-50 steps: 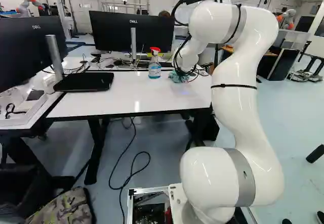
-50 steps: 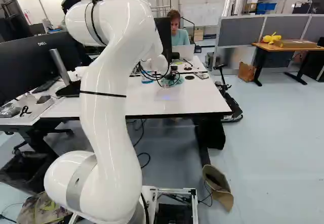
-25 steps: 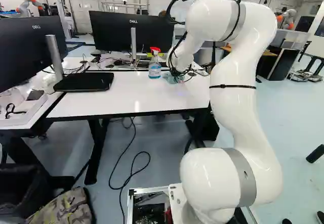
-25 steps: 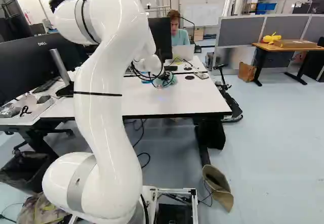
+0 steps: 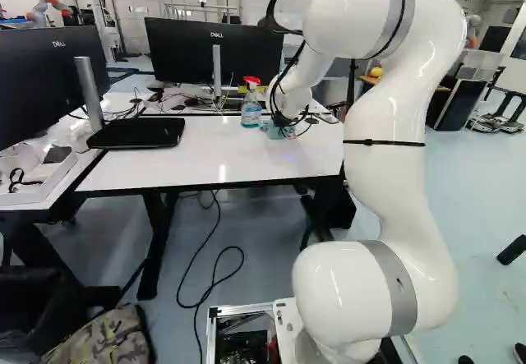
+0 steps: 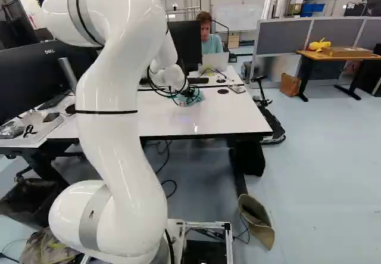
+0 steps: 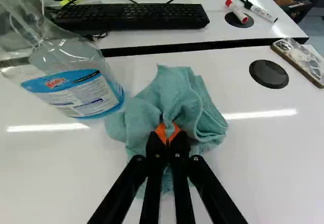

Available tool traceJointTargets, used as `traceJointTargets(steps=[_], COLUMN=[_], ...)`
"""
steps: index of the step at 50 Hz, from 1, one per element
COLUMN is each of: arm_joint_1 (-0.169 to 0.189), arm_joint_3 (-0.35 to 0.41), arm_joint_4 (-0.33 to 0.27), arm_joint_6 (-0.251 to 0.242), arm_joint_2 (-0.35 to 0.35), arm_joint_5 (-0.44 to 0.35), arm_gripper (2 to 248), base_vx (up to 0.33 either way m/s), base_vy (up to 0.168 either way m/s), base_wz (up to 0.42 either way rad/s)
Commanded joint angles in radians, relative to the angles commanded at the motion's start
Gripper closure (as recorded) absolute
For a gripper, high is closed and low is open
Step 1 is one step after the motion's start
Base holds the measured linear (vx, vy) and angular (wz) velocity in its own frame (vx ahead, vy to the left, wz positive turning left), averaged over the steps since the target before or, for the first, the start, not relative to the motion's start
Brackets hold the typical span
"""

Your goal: Clean the table with the green towel

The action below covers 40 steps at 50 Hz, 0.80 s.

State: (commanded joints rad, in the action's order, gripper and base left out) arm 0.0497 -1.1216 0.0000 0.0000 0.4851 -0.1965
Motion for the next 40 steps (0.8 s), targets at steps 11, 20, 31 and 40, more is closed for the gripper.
traceJointTargets(steps=[11,20,31,40], arm_joint_1=[0.005,0.023,0.052,0.077], arm_joint_3=[0.060,0.089,0.087,0.074], arm_joint_4=[0.000,0.000,0.000,0.000], arm_joint_6=[0.000,0.000,0.000,0.000], arm_joint_2=[-0.046,-0.069,-0.067,-0.057], arm_joint_5=[0.000,0.000,0.000,0.000], arm_gripper=[224,224,224,224], base_vx=[0.000,0.000,0.000,0.000], base_vy=[0.000,0.000,0.000,0.000], base_wz=[0.000,0.000,0.000,0.000])
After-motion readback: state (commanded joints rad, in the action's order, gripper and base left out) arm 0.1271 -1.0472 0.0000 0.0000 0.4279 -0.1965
